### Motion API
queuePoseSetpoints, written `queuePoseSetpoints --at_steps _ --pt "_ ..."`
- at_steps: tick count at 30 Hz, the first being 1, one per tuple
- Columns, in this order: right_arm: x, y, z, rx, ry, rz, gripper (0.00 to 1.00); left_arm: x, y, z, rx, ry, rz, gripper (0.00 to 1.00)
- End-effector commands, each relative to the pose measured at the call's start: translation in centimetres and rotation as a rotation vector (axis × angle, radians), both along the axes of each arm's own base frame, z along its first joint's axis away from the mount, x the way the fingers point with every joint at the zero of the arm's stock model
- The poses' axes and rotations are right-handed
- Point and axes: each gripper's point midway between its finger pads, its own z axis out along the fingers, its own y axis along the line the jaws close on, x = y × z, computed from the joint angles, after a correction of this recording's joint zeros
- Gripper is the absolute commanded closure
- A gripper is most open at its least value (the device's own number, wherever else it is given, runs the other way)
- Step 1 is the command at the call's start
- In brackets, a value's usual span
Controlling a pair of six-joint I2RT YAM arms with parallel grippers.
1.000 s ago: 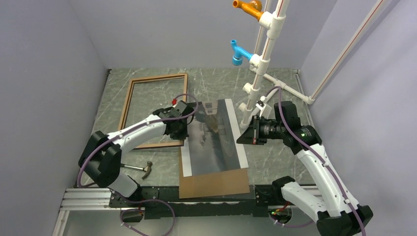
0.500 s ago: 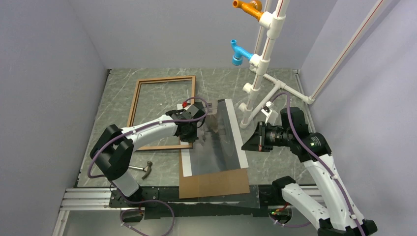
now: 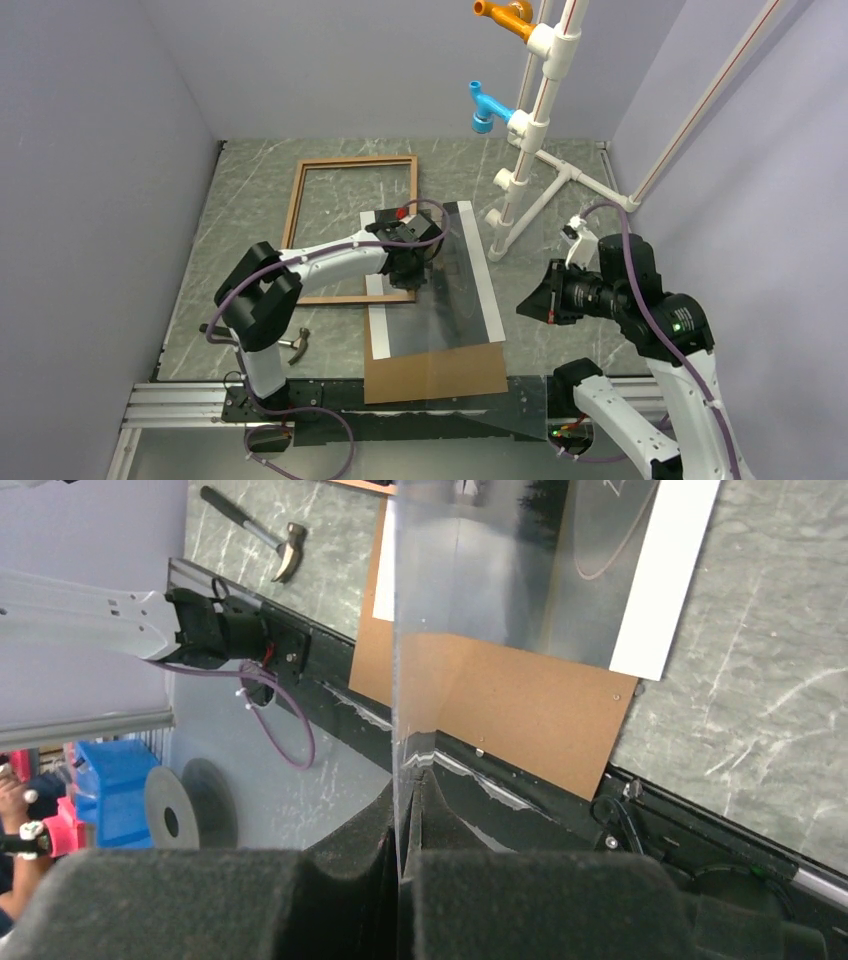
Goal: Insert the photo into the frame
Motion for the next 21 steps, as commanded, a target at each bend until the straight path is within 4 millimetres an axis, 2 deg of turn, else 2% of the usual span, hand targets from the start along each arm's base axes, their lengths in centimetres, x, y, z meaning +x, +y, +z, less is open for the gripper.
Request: queuePoseSetpoints --at_steps 1,9,15,18,19,20,21 --pt "-0.9 -1.1 0.7 -0.014 -0.010 -0.067 1.00 0.6 -7.3 3.1 -0.251 -0.026 -0.076 1.00" --pt "-1.8 -3.6 0.0 -0.122 -0.019 -0.143 1.00 0.8 -11.4 3.3 -0.369 -0.005 -0.079 1.00" --pt "-2.0 -3.8 -0.1 -0.121 -0.016 -0.154 1.00 1.3 -14.1 3.7 -0.384 -0.010 -0.092 1.00" --pt "-2.2 -4.2 -0.5 -0.145 -0.016 -0.157 1.00 1.4 -14.7 3.6 -0.402 -0.007 -0.094 1.00" --pt "-2.3 -4.3 -0.7 -0.152 -0.015 -0.157 1.00 1.4 -14.6 3.6 -0.403 -0.013 -0.092 0.97" --pt "-2.3 -4.3 -0.8 -0.154 -0.012 -0.156 1.00 1.4 -14.4 3.7 -0.401 -0.020 -0.092 0.90" --pt "-2.3 -4.3 -0.9 -0.153 -0.010 -0.154 1.00 1.3 -14.1 3.7 -0.396 -0.025 -0.095 0.77"
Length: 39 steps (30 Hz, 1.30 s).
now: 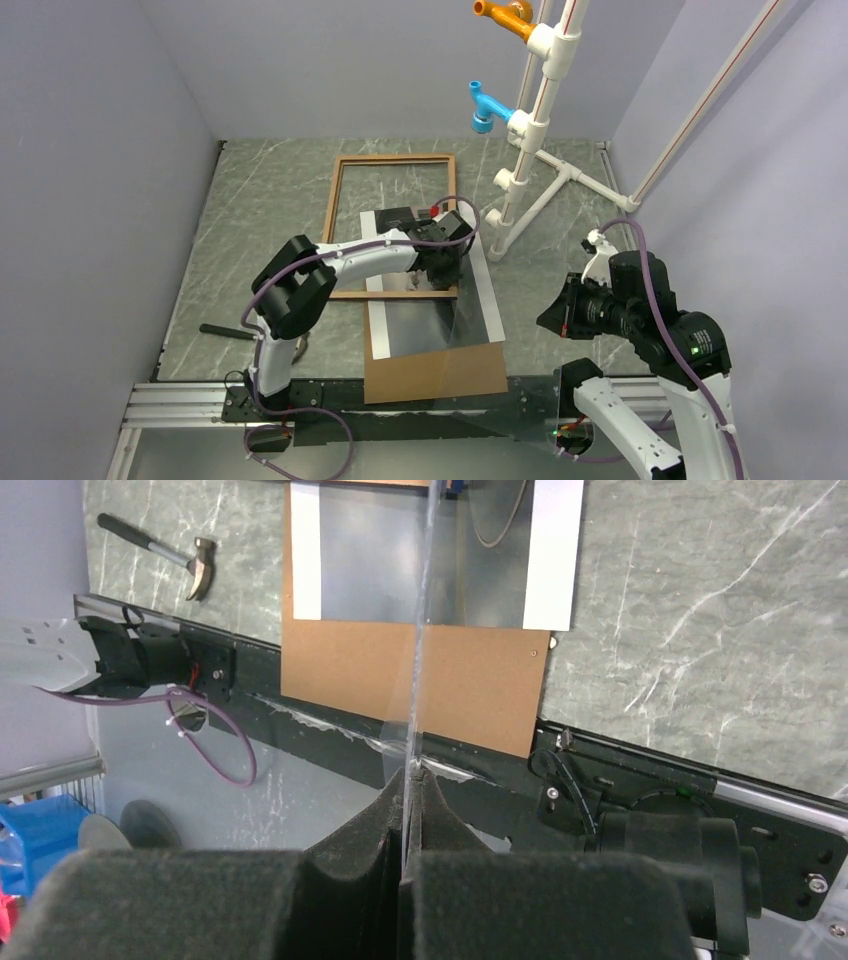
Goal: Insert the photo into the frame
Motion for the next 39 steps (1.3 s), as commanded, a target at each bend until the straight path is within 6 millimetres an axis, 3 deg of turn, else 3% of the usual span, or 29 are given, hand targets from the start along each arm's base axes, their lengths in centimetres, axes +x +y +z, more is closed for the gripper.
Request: queuePoseSetpoints --at_steps 1,4,8,16,25,30,33,39 --pt "-0.3 -0.4 0.3 -0.010 -0.015 -0.010 1.00 0.3 -4.0 3.9 -0.197 -0.048 -0.057 0.64" --pt "-0.1 0.1 0.3 0.012 -0.017 0.005 1.00 0.1 -2.5 4.1 -0.165 -0.073 -0.061 0.34" --pt "0.2 0.7 0.1 0.035 -0.013 0.027 1.00 -0.2 0.1 4.8 -0.154 -0.099 -0.067 0.18" --pt "-0.2 2.3 -0.7 0.119 0.017 0.077 1.00 0.6 8.2 6.0 -0.179 -0.161 0.019 0.18" --pt "-0.1 2.6 -0.5 0.133 0.010 0.084 1.00 0.3 21.7 4.2 -0.049 -0.175 0.217 0.20" --pt "-0.1 3.0 0.5 0.159 -0.014 0.108 1.00 -1.2 29.2 2.6 0.213 -0.145 0.362 0.22" --pt "-0.2 3.9 1.8 0.207 -0.045 0.153 1.00 -1.8 31.3 1.5 0.294 -0.108 0.389 0.23" --pt "0.0 5.6 4.8 0.310 -0.103 0.240 1.00 -1.8 31.4 -0.9 0.307 -0.058 0.376 0.26"
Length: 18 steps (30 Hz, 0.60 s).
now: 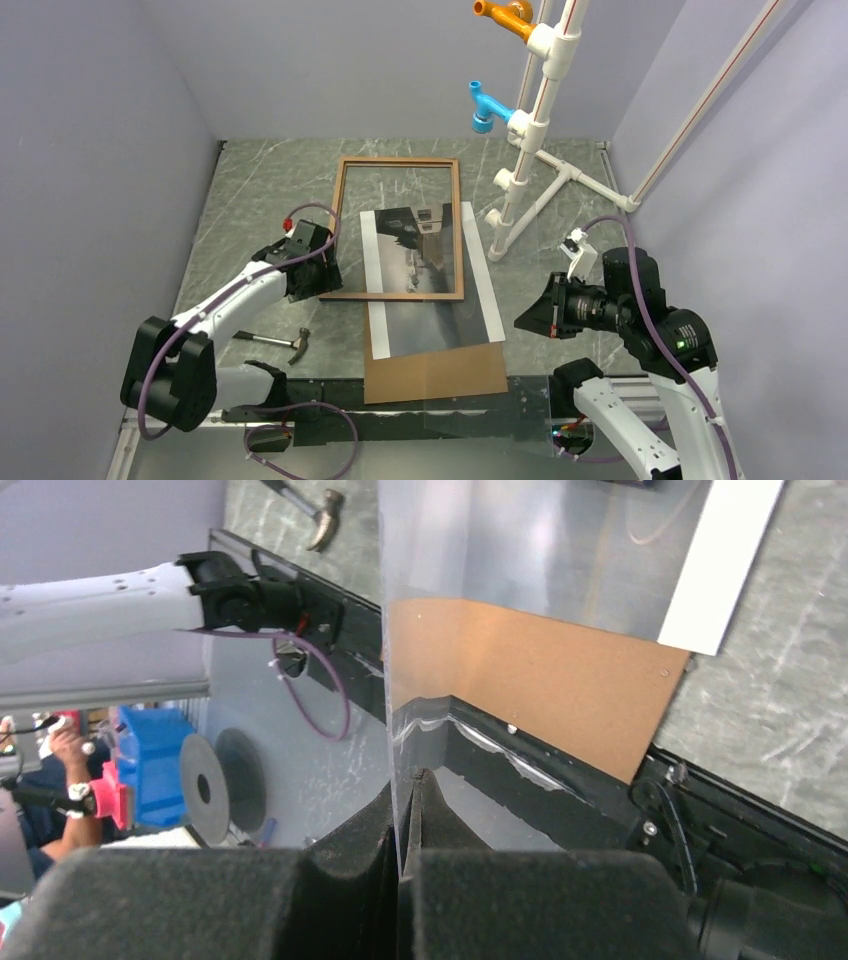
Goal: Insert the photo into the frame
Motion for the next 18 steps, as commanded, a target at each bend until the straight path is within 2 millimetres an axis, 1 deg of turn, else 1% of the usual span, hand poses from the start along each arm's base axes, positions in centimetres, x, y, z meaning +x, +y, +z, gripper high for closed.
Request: queuePoseSetpoints --at_steps 1,4,7,9,13,16,18 --pt "0.8 2.1 4.8 0.145 -0.135 0.084 1.00 -0.3 0.7 -1.8 0.046 0.047 -0.014 0.28" --pt "0.8 2.7 5.8 0.183 -0.147 0.118 1.00 -0.1 0.8 -2.9 0.051 0.063 -0.010 0.30" --pt "0.7 3.4 6.3 0.233 -0.148 0.145 1.00 0.4 0.7 -3.7 0.036 0.062 -0.004 0.33" --pt "0.6 3.8 6.4 0.262 -0.141 0.164 1.00 0.5 0.5 -4.2 0.027 0.066 -0.009 0.36" --pt "0.6 3.9 6.5 0.275 -0.143 0.173 1.00 0.4 0.5 -4.9 0.031 0.088 -0.013 0.45" --pt "0.7 4.0 6.6 0.276 -0.150 0.177 1.00 0.1 0.6 -5.5 0.036 0.105 -0.015 0.47" --pt "0.7 4.0 6.6 0.278 -0.153 0.181 1.00 0.1 0.5 -5.5 0.032 0.108 -0.018 0.57"
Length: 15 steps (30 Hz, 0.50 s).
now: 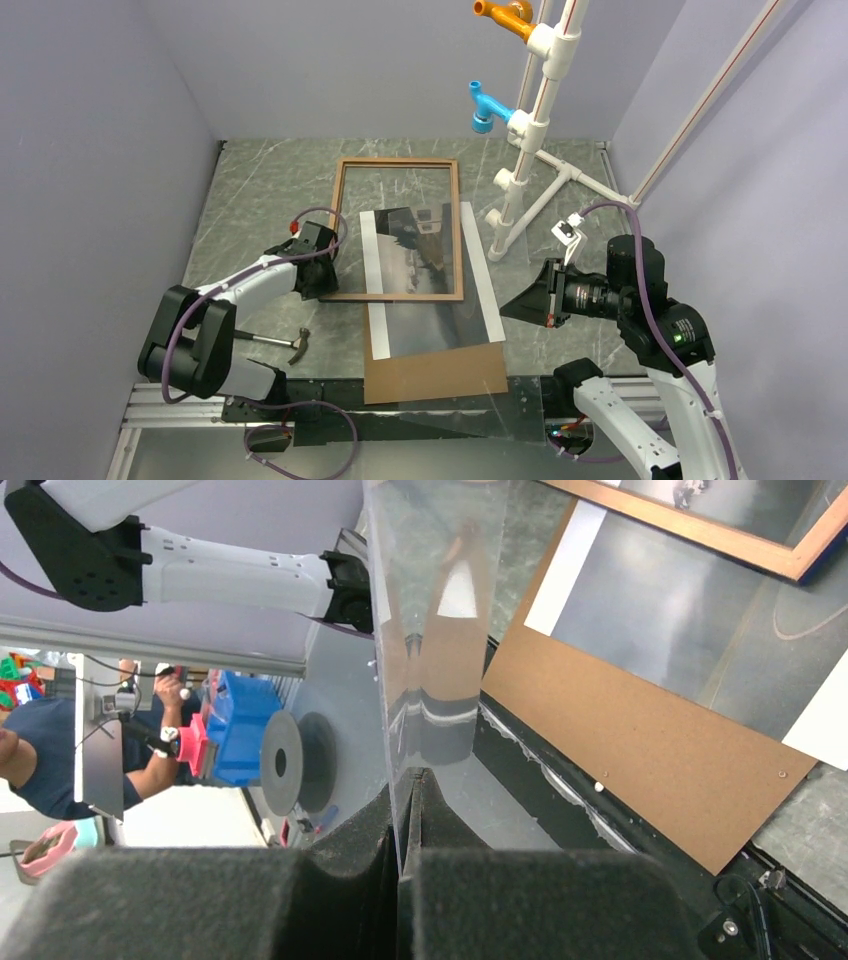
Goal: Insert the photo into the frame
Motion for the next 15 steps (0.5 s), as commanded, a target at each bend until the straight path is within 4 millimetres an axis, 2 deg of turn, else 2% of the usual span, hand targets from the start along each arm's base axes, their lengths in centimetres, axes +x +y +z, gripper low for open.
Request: queuePoseSetpoints --at_steps 1,5,8,13,15 --pt "0.3 0.6 1.7 0.056 -0.065 0.032 1.00 -0.9 0.3 -1.0 0.012 0.043 -0.018 0.61" --pt "0.5 0.7 1.5 0.058 -0.068 0.029 1.00 -1.1 0.1 -0.9 -0.003 0.043 -0.019 0.84" --pt "0.5 0.8 1.5 0.064 -0.061 0.036 1.00 -1.5 -0.2 -0.1 -0.018 0.026 -0.028 0.88" --pt "0.9 1.0 1.0 0.061 -0.044 0.037 1.00 -2.7 -1.2 1.9 -0.081 -0.033 -0.025 1.00" --pt "1.1 1.1 0.8 0.067 -0.042 0.041 1.00 -3.3 -1.7 2.8 -0.100 -0.060 -0.036 1.00"
